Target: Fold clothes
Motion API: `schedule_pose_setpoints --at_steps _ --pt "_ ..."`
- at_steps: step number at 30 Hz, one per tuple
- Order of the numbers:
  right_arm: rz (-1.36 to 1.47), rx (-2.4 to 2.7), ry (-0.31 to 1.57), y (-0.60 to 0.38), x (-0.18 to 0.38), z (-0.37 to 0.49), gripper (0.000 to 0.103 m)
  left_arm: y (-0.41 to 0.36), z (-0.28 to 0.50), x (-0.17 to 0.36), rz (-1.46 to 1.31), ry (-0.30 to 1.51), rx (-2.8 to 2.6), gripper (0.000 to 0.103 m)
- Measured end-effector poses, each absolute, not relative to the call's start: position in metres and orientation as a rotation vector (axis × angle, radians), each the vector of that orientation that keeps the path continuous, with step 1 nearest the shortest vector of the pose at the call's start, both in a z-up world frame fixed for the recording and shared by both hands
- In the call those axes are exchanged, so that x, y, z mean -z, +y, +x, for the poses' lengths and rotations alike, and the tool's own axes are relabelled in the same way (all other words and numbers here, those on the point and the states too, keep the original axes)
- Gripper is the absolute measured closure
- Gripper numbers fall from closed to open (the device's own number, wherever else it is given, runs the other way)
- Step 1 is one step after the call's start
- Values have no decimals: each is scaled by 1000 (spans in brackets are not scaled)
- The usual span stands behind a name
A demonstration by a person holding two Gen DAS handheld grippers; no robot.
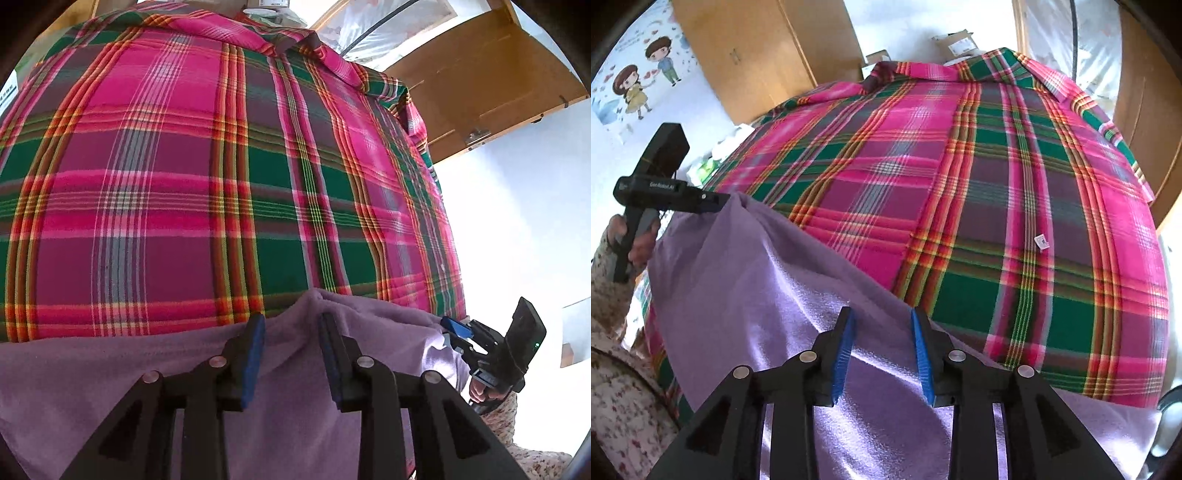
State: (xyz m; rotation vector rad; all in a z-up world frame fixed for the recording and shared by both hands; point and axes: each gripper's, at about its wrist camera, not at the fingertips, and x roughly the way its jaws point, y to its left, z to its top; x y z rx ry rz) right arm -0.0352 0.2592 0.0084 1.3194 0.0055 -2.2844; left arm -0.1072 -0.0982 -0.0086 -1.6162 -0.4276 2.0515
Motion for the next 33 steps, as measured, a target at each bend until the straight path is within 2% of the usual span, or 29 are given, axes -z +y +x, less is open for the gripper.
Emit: schedule_pose_setpoints --at_steps 2,3,4,5,8,9,13,17,18,19,21,23,25,29,30,33 --pt "1303 2274 11 257 -8 -32 88 -95 -106 8 -1605 -406 -2069 72" --pt "1293 2278 28 255 -9 -32 99 -93 -106 7 -1599 -397 -2078 72" --pt "1283 2282 40 252 -10 -32 101 -91 -105 7 -1593 -388 -2086 73" --pt "1270 2285 42 251 -11 -32 103 -89 -104 6 -1587 -379 -2095 80" --pt "1229 2338 31 252 -19 -35 103 -86 -103 3 -1558 -358 -2130 96" --pt "1221 2378 26 255 -21 -37 103 -86 -103 1 -1549 -358 -2145 98" --pt "1224 2463 -70 275 -21 -44 102 -94 -108 4 -1546 -460 -2157 99" --pt "1222 2383 -75 275 -20 -40 99 -93 -108 8 -1548 -494 -2143 99" --pt "1219 2358 -66 273 -20 -38 93 -94 -108 7 -1552 -503 -2133 99" --pt "1217 2331 -54 270 -20 -36 80 -95 -108 7 -1557 -516 -2126 99" --pt "1210 2275 -28 260 -21 -37 68 -97 -109 8 -1566 -539 -2115 95" --pt "1194 2236 -4 250 -20 -36 68 -99 -108 9 -1583 -548 -2119 82" --pt "1192 2215 28 241 -17 -36 68 -100 -107 9 -1583 -546 -2110 75" --pt "1248 2209 21 237 -4 -45 68 -97 -104 8 -1583 -499 -2097 69" --pt "1246 2212 14 237 -4 -45 68 -96 -104 8 -1584 -489 -2099 68" --pt "1222 2220 4 239 -8 -43 83 -91 -105 10 -1582 -462 -2096 65"
